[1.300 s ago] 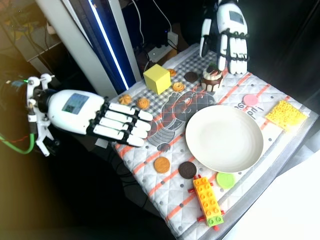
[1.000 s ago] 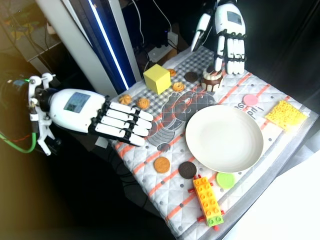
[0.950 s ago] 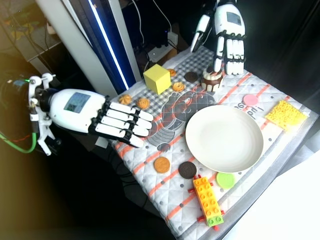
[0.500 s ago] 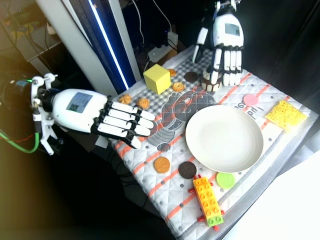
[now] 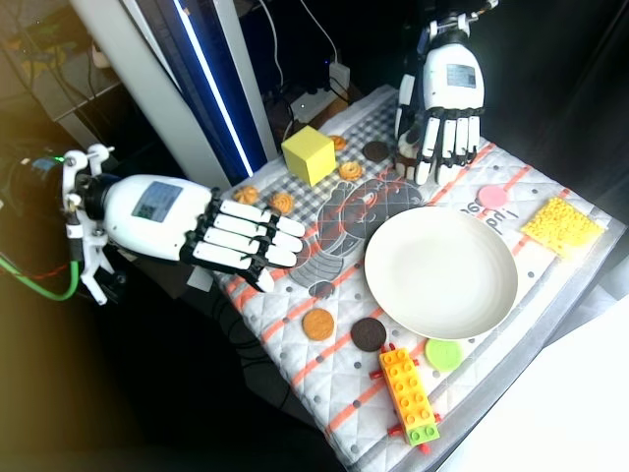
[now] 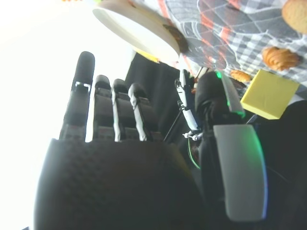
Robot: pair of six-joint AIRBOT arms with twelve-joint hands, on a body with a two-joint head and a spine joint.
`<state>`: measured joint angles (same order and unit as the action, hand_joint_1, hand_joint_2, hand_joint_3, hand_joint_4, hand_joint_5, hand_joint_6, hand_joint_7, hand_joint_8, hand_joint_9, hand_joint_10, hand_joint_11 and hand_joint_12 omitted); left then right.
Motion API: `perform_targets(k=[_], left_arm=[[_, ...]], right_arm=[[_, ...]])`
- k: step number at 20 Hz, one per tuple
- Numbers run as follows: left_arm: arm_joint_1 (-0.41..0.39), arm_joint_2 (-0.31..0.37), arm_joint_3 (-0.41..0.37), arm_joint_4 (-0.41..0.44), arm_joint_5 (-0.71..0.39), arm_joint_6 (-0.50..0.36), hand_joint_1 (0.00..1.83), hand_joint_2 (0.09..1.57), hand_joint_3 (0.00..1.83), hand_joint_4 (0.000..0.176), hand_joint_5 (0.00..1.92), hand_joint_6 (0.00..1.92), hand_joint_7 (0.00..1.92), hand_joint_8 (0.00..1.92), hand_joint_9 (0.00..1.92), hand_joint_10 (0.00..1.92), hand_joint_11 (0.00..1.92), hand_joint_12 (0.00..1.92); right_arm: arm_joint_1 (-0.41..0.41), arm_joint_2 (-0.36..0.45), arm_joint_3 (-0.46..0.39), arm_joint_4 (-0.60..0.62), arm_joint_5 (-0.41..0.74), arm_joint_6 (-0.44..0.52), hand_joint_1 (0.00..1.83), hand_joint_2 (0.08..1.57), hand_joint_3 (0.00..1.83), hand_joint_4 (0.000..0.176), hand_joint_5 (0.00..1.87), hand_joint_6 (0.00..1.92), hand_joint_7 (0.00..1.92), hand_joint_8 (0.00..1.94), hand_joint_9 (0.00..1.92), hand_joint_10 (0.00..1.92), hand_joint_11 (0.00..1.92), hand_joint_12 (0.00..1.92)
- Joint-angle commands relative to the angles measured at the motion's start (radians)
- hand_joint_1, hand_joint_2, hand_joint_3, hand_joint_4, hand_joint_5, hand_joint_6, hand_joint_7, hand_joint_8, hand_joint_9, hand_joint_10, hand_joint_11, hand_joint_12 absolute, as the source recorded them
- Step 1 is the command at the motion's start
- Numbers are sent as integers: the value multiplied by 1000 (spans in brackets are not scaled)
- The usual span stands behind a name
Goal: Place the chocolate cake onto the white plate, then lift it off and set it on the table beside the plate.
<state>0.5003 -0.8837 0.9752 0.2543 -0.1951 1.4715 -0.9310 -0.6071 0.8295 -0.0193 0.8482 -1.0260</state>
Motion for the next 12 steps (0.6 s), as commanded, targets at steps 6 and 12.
perform_targets(k=[6, 12], left_arm=[[-12, -2, -2, 9, -48, 6, 1104, 1200, 11, 65, 81, 1661, 6, 1681, 38, 1871, 202, 1921], [-13, -1, -4, 9, -52, 6, 1256, 1352, 0, 11, 123, 1856, 517, 1732, 294, 1915, 457, 1921]], right_arm=[[13, -1, 7, 20, 112, -3, 509, 1282, 1, 0, 0, 0, 0, 0, 0, 0, 0, 946], [12, -1, 8, 24, 113, -3, 550, 1285, 1, 0, 0, 0, 0, 0, 0, 0, 0, 974]])
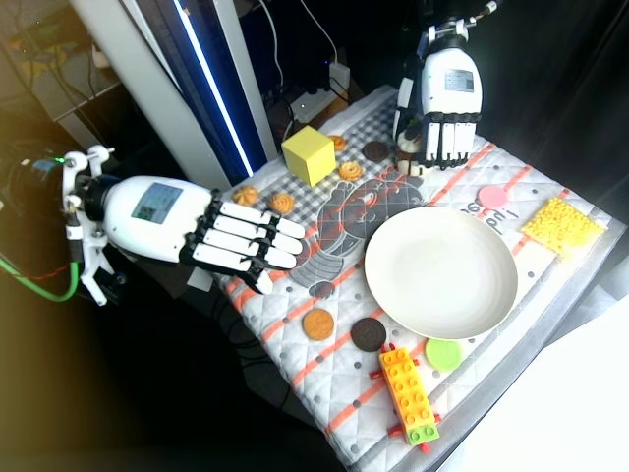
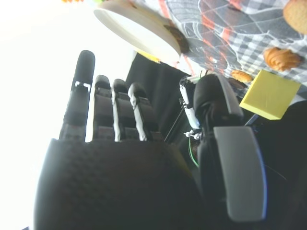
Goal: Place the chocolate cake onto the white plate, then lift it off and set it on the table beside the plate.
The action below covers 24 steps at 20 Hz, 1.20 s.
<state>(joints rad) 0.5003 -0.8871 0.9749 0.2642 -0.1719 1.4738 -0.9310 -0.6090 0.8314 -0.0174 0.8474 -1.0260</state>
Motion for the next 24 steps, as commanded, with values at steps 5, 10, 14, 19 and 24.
perform_targets(k=[5, 10, 14, 19, 24], left_arm=[[-17, 15, -15, -1, -95, 4, 1304, 1295, 0, 0, 271, 1790, 623, 1606, 416, 1921, 542, 1921], [-77, 51, -33, -1, -162, 4, 1221, 1426, 4, 0, 369, 1851, 358, 1822, 502, 1877, 572, 1921], [-159, 42, -8, 4, -159, 4, 1400, 1359, 0, 0, 312, 1790, 390, 1742, 540, 1824, 450, 1910], [-259, -56, 85, 4, -85, 6, 1449, 1209, 0, 13, 211, 1740, 163, 1495, 146, 1549, 172, 1845], [-302, -210, 222, -233, -10, 230, 1283, 1343, 0, 0, 466, 1557, 529, 1685, 645, 1767, 670, 1921]], right_arm=[[11, 0, 7, 25, 113, -3, 549, 1295, 0, 0, 0, 0, 0, 0, 0, 0, 0, 982], [11, 0, 7, 26, 113, -3, 578, 1293, 0, 0, 0, 0, 0, 0, 0, 0, 0, 895], [11, -1, 8, 27, 113, -3, 605, 1303, 0, 0, 0, 0, 0, 0, 0, 0, 0, 721], [12, -8, 11, 28, 113, -3, 655, 1304, 1, 0, 0, 0, 0, 0, 0, 0, 0, 614], [12, -17, 16, 28, 113, -3, 577, 1310, 0, 0, 0, 0, 0, 0, 0, 0, 0, 696]])
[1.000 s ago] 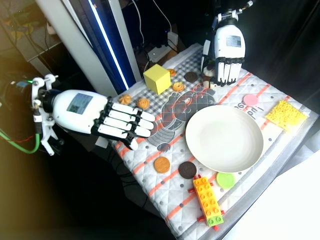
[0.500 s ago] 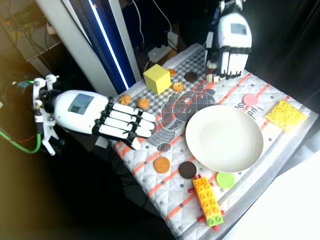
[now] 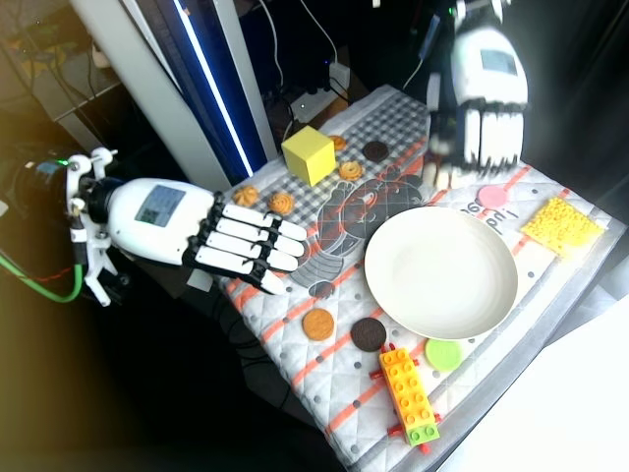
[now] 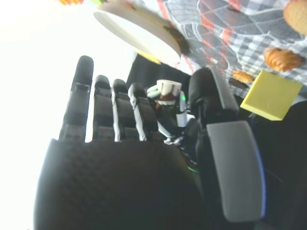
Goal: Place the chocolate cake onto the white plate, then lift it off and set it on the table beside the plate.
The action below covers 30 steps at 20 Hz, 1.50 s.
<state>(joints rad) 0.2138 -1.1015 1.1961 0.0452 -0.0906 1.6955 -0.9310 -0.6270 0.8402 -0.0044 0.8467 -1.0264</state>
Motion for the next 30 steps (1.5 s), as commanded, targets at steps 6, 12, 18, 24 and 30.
perform_targets(k=[6, 12, 18, 24, 30], left_arm=[[-18, -139, 150, -347, -51, 280, 1106, 1319, 0, 19, 620, 1586, 613, 1545, 442, 1621, 451, 1909], [-18, -225, 267, -536, -20, 375, 1195, 1149, 0, 24, 291, 994, 323, 664, 218, 881, 39, 1465], [-2, -252, 283, -548, -16, 375, 995, 1065, 0, 123, 170, 8, 84, 0, 64, 13, 0, 926], [-1, -227, 253, -550, -41, 375, 737, 1016, 0, 160, 0, 0, 0, 0, 0, 0, 0, 0], [2, -106, 121, -513, -147, 374, 576, 989, 0, 176, 0, 0, 0, 0, 0, 0, 0, 0]], right_arm=[[12, -14, 15, 14, 114, -1, 551, 1310, 0, 0, 0, 0, 0, 0, 0, 0, 0, 1006], [12, -16, 16, 12, 114, 3, 536, 1319, 0, 0, 0, 0, 0, 0, 5, 3, 0, 1163], [12, -20, 19, 12, 114, 6, 543, 1317, 1, 0, 0, 0, 0, 0, 0, 0, 0, 934], [12, -20, 19, 12, 114, 10, 592, 1292, 0, 0, 0, 0, 0, 0, 0, 0, 0, 998], [12, -20, 19, 12, 114, 26, 467, 1296, 1, 0, 0, 0, 0, 0, 0, 0, 0, 512]])
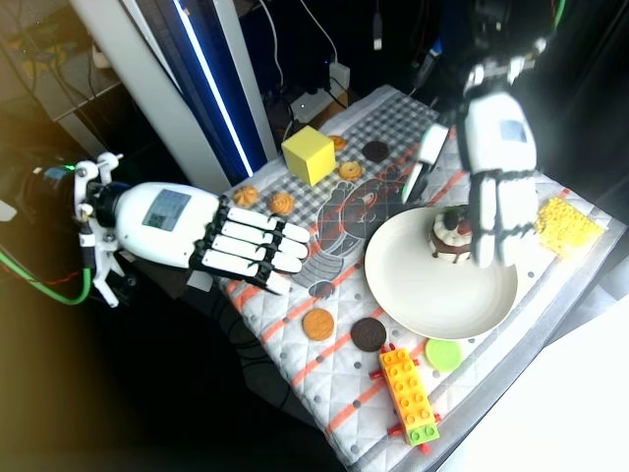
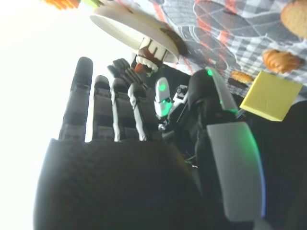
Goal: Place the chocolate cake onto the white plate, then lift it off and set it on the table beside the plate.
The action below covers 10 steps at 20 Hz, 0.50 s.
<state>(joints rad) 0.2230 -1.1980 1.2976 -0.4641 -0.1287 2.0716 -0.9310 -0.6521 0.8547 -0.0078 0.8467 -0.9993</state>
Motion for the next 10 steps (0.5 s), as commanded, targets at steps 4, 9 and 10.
perform_targets(k=[4, 9, 10], left_arm=[[39, 97, -104, 151, -220, -127, 606, 1034, 10, 175, 0, 0, 0, 0, 0, 0, 0, 0], [123, 201, -187, 320, -341, -389, 824, 1064, 15, 155, 0, 0, 0, 0, 0, 0, 0, 0], [139, 213, -186, 365, -362, -483, 875, 1078, 17, 158, 0, 0, 0, 0, 0, 0, 0, 0]], right_arm=[[20, -4, 20, 7, 115, 39, 522, 1266, 0, 41, 0, 0, 0, 0, 0, 0, 0, 734], [79, -46, 54, -12, 117, 67, 632, 1259, 0, 62, 0, 0, 0, 0, 0, 0, 0, 52], [93, -55, 62, -14, 117, 69, 671, 1254, 0, 53, 0, 0, 0, 0, 0, 0, 0, 10]])
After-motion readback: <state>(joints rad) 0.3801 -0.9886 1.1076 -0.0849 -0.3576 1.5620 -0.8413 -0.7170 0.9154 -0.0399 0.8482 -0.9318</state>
